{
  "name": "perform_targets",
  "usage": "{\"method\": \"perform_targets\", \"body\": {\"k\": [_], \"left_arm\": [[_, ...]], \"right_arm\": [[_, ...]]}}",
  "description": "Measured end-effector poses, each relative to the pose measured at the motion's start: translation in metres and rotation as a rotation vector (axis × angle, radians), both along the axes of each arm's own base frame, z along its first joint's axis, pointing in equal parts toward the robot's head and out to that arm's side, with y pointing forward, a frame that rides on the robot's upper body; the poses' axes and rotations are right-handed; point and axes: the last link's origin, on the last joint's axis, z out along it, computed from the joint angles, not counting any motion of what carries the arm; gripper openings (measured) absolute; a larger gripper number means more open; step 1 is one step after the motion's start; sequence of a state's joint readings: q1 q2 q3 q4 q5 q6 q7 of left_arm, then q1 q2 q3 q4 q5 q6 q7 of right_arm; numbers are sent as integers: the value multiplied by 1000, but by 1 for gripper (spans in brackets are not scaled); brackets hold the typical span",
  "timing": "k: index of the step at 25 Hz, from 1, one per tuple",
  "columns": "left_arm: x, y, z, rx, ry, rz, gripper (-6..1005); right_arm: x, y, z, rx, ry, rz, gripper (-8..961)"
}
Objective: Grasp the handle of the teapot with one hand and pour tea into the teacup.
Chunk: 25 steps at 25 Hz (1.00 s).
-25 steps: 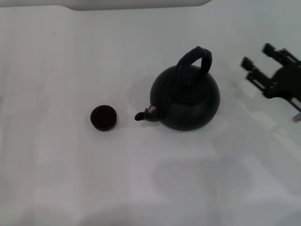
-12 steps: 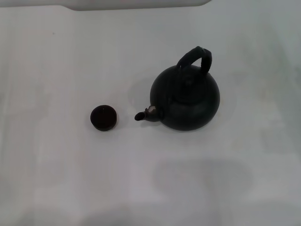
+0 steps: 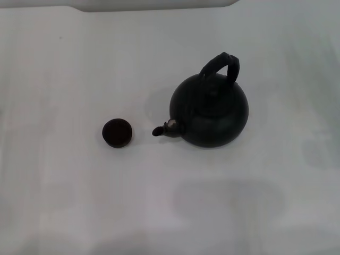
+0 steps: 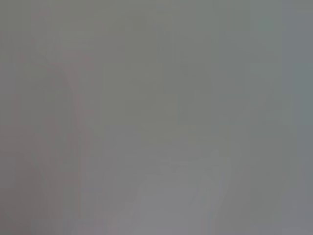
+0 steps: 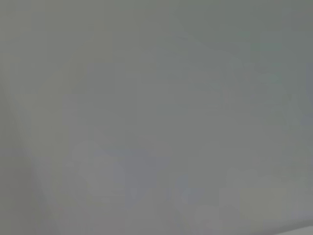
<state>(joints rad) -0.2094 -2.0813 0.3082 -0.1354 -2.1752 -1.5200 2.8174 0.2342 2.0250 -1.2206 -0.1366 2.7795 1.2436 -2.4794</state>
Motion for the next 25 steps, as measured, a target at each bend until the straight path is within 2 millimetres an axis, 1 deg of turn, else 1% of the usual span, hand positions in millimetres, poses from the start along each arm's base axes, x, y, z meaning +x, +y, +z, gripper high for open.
{"method": "perform_targets", "body": {"k": [7,16,25], "left_arm": [[-1,-1,0,0,1,2,886],[2,2,-2,-3,-6,-4,887],[6,3,-6,-27,1,-27,886]], "right_arm": [[1,1,-1,-7,0,-10,683],[-1,5,0,-6,-3,-1,681],[0,5,0,-6,-4,-4,681]]}}
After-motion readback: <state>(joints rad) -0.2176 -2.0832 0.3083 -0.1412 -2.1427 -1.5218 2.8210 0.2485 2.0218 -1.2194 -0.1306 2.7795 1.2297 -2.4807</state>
